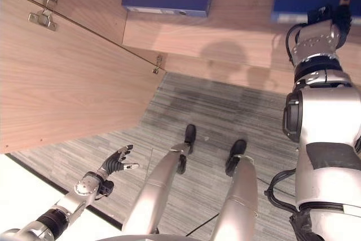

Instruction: Put the empty folder in the office cabinet

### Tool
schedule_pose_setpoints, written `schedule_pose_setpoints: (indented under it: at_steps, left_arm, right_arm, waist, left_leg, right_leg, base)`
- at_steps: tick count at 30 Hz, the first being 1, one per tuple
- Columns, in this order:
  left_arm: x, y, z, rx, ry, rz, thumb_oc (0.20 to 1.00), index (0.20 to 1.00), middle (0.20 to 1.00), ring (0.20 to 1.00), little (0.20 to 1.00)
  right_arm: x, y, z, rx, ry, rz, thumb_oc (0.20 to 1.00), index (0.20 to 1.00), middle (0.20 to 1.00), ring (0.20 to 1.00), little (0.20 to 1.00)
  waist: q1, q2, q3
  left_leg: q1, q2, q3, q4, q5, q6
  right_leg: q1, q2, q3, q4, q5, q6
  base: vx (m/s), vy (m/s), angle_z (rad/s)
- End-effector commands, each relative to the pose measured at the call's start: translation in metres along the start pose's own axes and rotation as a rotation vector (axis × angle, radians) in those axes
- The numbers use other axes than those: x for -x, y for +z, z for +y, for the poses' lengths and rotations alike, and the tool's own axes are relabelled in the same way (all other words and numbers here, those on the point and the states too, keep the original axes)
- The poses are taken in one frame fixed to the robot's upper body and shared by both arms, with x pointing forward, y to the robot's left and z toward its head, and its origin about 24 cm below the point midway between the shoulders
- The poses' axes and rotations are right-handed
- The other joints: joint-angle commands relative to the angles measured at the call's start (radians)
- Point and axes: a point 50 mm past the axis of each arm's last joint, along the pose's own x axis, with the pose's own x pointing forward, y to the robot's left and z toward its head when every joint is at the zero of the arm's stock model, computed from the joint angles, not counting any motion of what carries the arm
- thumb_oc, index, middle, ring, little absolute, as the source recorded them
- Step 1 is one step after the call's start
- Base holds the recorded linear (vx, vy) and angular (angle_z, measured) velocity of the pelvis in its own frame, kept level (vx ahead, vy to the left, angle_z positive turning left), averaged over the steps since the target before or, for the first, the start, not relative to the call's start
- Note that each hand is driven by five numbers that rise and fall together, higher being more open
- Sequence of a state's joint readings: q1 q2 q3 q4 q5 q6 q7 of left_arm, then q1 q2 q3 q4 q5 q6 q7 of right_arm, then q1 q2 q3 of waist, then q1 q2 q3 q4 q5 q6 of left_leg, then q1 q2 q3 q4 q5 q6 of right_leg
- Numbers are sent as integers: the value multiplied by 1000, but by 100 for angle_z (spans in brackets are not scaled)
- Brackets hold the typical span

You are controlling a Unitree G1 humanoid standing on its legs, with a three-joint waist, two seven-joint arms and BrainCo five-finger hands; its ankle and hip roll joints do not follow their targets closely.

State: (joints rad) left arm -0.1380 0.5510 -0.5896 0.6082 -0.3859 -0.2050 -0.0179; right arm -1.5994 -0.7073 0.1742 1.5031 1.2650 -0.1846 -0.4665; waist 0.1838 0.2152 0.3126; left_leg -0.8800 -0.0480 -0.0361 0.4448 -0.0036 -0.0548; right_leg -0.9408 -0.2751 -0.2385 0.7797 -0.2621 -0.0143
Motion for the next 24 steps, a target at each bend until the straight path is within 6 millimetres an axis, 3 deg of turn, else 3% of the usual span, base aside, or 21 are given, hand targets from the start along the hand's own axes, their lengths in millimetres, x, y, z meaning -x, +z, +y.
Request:
schedule_pose_setpoints:
  at_steps: [1, 4, 10, 16, 17, 24]
  left_arm:
    - [6, -3, 18, 2, 28, 7, 1000, 1000, 1000, 1000, 1000]
    - [6, -3, 18, 1, 14, 12, 1000, 1000, 1000, 1000, 1000]
    - [3, 2, 15, 22, 4, -7, 1000, 1000, 1000, 1000, 1000]
    - [-1, 4, 13, 34, 17, -12, 1000, 1000, 1000, 1000, 1000]
    - [-2, 6, 13, 44, 27, -19, 1000, 1000, 1000, 1000, 1000]
    - [-8, 15, 13, 93, 42, -59, 1000, 1000, 1000, 1000, 1000]
  right_arm:
    - [7, 56, 29, 106, 172, -203, 1000, 1000, 1000, 1000, 1000]
    - [10, 68, 35, 164, 214, -251, 1000, 1000, 1000, 1000, 1000]
    - [-3, 49, 8, 220, 155, -190, 1000, 1000, 1000, 1000, 1000]
    - [-13, -1, -27, 207, 89, -45, 1000, 1000, 1000, 1000, 1000]
    - [-14, -18, -41, 188, 60, 0, 1000, 1000, 1000, 1000, 1000]
    - [-13, -75, -103, -11, -45, 142, 1000, 1000, 1000, 1000, 1000]
  waist:
    - [10, 20, 47]
    - [12, 19, 40]
    - [7, 20, 45]
    - [-4, 20, 60]
    - [-6, 20, 66]
    - [-9, 27, 86]
  left_leg:
    - [62, 6, -11, -40, -108, 1]
    - [71, 6, -15, -50, -105, 0]
    - [87, 7, -15, -70, -99, 0]
    - [104, 9, -14, -71, -101, 3]
    - [112, 10, -12, -78, -99, 3]
    - [161, 18, -9, -139, -50, 2]
  right_leg:
    - [90, 24, 49, -42, -47, 146]
    - [96, 24, 49, -46, -45, 146]
    - [112, 27, 46, -63, -39, 146]
    - [134, 37, 47, -73, -39, 143]
    - [140, 40, 45, -79, -38, 143]
    - [185, 50, 24, -141, 12, 144]
  base:
    - [0, 0, 0]
    - [0, 0, 0]
    - [0, 0, 0]
    - [0, 0, 0]
    - [0, 0, 0]
    - [-47, 11, -3]
